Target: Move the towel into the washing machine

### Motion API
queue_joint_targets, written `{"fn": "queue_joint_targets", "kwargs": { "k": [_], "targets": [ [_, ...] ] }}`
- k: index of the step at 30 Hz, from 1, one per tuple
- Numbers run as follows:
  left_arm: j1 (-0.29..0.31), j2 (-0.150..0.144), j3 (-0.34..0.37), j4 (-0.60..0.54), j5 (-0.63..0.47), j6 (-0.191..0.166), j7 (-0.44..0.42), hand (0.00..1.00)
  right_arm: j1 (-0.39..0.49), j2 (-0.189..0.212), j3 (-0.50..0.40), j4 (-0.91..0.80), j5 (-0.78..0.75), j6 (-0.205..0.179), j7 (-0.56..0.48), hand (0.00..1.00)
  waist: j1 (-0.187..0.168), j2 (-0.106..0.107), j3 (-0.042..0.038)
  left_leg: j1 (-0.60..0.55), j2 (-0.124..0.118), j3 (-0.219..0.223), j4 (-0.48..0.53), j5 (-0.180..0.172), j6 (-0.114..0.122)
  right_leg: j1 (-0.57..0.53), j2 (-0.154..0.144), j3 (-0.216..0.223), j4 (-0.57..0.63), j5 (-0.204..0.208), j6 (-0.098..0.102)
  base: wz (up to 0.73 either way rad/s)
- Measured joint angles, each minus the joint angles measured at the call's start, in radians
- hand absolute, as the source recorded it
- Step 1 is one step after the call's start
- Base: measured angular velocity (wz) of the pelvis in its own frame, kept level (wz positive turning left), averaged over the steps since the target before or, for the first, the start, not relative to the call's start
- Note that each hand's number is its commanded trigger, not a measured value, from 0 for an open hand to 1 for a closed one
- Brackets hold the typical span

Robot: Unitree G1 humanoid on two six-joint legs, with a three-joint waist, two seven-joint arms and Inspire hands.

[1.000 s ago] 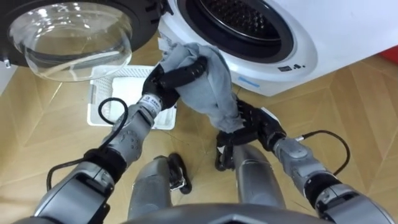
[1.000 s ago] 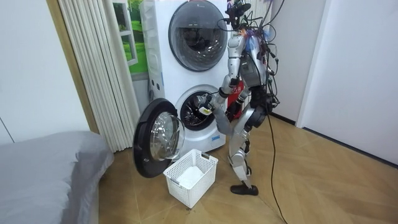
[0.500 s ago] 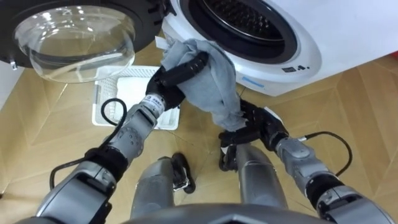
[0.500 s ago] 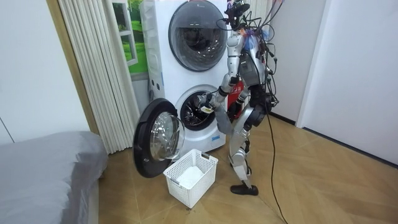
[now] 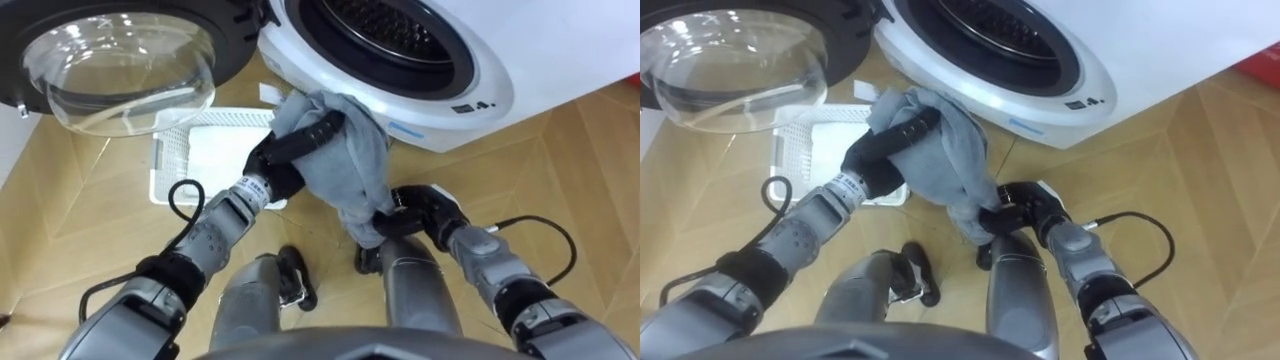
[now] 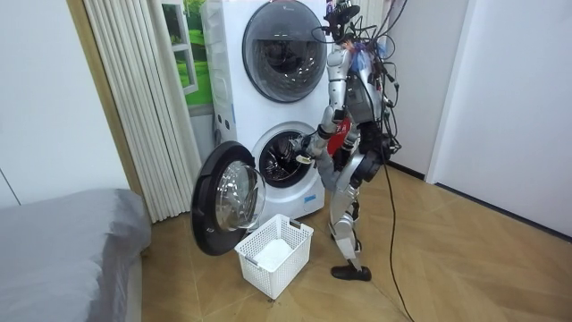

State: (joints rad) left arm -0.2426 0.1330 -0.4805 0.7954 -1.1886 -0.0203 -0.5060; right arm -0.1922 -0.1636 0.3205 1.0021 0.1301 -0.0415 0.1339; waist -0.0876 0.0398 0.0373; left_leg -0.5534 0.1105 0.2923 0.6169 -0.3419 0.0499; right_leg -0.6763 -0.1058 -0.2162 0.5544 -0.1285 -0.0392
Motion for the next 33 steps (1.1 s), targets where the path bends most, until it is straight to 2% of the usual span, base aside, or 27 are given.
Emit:
{"fn": "queue_joint_targets", "kwargs": {
  "k": [8, 9, 10, 17, 23, 27, 30, 33],
  "targets": [
    [0.003, 0.002, -0.004, 0.002, -0.002, 0.028, -0.009, 1.0, -0.001, 0.004, 0.009, -0.003, 0.002, 0.02, -0.022, 1.0, 0.001, 0.0, -0.0001, 0.005, -0.001, 0.0, 0.001, 0.0, 0.0, 0.001, 0.001, 0.01, -0.001, 0.0, 0.0, -0.01],
    [0.007, 0.002, -0.004, 0.002, -0.008, 0.028, -0.009, 0.85, -0.001, 0.007, 0.009, -0.003, 0.001, 0.021, -0.026, 1.0, 0.0, 0.0, -0.0002, 0.006, -0.002, 0.0, 0.001, 0.0, 0.0, 0.001, 0.0, 0.011, -0.001, 0.0, 0.0, 0.0],
    [0.014, 0.003, -0.004, 0.001, -0.023, 0.028, -0.009, 0.0, 0.0, 0.008, 0.008, -0.004, -0.001, 0.021, -0.028, 1.0, 0.0, 0.0, -0.0005, 0.006, -0.002, 0.0, 0.001, 0.0, 0.0, 0.001, 0.0, 0.012, -0.002, 0.0, 0.0, 0.0],
    [0.039, 0.005, 0.007, -0.001, -0.084, 0.041, -0.009, 0.0, 0.001, 0.007, 0.006, -0.006, -0.018, 0.021, -0.035, 1.0, 0.006, 0.0, -0.0027, 0.006, -0.002, -0.004, 0.002, 0.002, -0.003, 0.001, -0.002, 0.01, -0.002, 0.001, -0.001, 0.0],
    [0.041, 0.005, 0.018, -0.001, -0.118, 0.045, -0.01, 0.0, 0.003, 0.008, -0.002, -0.004, -0.043, 0.022, -0.058, 1.0, 0.014, 0.003, -0.005, 0.006, -0.001, -0.013, 0.003, 0.002, -0.002, 0.012, -0.008, -0.014, -0.013, 0.003, -0.004, 0.03],
    [0.051, 0.009, 0.034, -0.001, -0.136, 0.046, -0.01, 0.0, 0.006, 0.007, -0.005, 0.0, -0.047, 0.022, -0.078, 1.0, 0.037, 0.007, -0.0115, 0.008, 0.0, -0.008, -0.001, 0.002, -0.002, 0.014, 0.002, -0.013, -0.015, 0.008, -0.004, -0.04],
    [0.059, 0.018, 0.043, 0.003, -0.134, 0.044, 0.001, 0.0, 0.007, 0.007, -0.006, 0.0, -0.048, 0.02, -0.099, 1.0, 0.05, 0.01, -0.013, 0.008, 0.001, -0.009, 0.001, 0.002, -0.002, 0.012, 0.001, -0.013, -0.005, 0.007, -0.004, 0.0],
    [0.059, 0.021, 0.068, 0.024, -0.132, 0.038, 0.051, 0.0, 0.007, 0.003, -0.006, 0.001, -0.046, 0.018, -0.12, 1.0, 0.068, 0.018, -0.0129, 0.008, 0.001, -0.009, 0.005, 0.002, -0.002, 0.012, 0.0, -0.015, -0.001, 0.006, -0.006, 0.0]
  ]
}}
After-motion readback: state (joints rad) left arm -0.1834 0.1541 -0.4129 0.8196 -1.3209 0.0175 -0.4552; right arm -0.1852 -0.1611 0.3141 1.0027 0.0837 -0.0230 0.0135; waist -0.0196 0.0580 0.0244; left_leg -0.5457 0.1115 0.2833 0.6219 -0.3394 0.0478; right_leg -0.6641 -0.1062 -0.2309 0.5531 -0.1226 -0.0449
